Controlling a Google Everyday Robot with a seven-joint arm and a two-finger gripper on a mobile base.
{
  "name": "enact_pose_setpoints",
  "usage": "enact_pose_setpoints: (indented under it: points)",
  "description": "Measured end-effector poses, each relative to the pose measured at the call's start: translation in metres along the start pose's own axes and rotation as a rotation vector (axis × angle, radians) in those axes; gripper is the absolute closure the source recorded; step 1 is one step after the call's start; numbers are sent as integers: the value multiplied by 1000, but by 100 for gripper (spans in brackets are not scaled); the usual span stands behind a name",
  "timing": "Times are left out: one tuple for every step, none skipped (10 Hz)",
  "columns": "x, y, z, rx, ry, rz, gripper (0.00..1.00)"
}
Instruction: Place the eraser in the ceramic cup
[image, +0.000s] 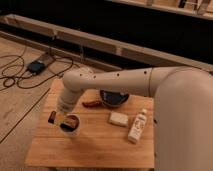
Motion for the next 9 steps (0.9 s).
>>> enact_pose_setpoints:
  points:
    - [1,0,0,-1,-2,1,29]
    - [2,-1,1,-1,-6,2,22]
    - [2,-2,1,-2,-9,2,20]
    - [3,-2,1,-1,-11,1,20]
    - [3,-2,0,-1,-15,-1,20]
    - [2,-2,-1,0,-18,-4,20]
    - [2,-2,-2,2,-23,-7,20]
    - [1,-3,-5,7,-29,-11,20]
    - [1,-5,-8,16,-35,-11,20]
